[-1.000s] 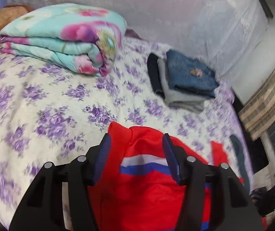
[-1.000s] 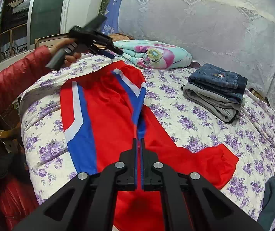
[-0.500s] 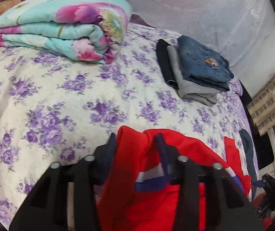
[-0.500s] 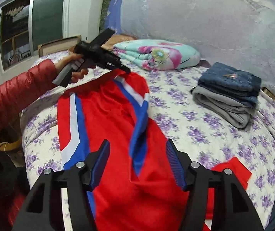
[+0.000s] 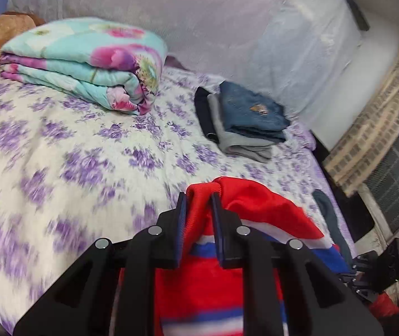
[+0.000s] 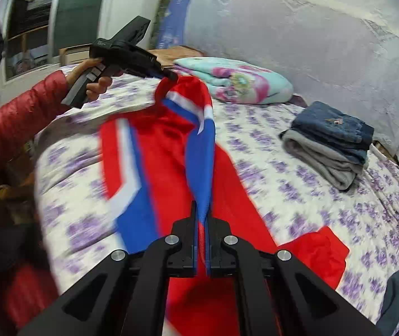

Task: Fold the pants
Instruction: 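Lay the red pants leg over the other with the right tool while the left holds the waistband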

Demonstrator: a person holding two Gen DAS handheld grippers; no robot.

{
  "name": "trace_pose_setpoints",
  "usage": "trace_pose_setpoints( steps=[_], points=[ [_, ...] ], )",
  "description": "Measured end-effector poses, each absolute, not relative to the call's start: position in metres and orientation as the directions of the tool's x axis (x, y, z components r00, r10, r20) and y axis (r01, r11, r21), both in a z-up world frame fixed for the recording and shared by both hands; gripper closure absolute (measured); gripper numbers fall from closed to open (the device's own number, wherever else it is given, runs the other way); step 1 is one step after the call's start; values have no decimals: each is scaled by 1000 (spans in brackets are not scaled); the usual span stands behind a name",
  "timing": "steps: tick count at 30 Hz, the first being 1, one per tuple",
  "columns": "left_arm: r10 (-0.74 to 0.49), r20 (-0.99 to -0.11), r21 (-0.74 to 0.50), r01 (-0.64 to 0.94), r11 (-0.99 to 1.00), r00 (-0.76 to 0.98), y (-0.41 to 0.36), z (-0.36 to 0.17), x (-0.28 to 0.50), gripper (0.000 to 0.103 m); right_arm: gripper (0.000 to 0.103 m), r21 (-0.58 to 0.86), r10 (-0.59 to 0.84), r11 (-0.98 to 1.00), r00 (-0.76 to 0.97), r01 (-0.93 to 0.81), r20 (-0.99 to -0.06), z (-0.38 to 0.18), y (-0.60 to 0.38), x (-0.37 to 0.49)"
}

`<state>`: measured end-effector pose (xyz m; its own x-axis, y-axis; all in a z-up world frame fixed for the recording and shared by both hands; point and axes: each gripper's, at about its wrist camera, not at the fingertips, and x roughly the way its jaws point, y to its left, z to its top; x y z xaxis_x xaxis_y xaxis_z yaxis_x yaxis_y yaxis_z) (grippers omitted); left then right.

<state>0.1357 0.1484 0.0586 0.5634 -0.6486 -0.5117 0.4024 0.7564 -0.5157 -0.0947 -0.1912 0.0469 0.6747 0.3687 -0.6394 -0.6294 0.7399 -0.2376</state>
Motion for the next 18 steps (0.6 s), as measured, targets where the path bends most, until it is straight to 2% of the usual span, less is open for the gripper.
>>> trace_pose_setpoints(
  steps=[3,7,11,14,15,17,18],
  points=[
    [-647,-494,-551,366,750,581,173,44,98,86,99,-211,393,705,621,-677,-678,23,-189,-115],
    [-624,-525,-620,242,746,579,208,9,59,88,99,-158,394,685,544,-711,-741,-15,-187,-121],
    [-597,-538,-654,151,741,596,226,-6,30,86,98,-104,419,706,531,-701,-737,-25,-189,-122],
    [-616,-504,-667,180,723,605,220,5,16,85,96,-66,441,718,526,-693,-728,-29,-193,-120],
    [-623,-490,-664,201,720,610,215,11,12,83,96,-55,450,723,529,-689,-719,-31,-195,-120],
    [-637,-465,-652,249,716,614,202,26,10,71,96,-34,464,731,533,-681,-707,-34,-198,-119],
    [-642,-461,-637,276,720,613,191,35,10,59,96,-20,474,733,532,-680,-701,-34,-199,-119]
  ],
)
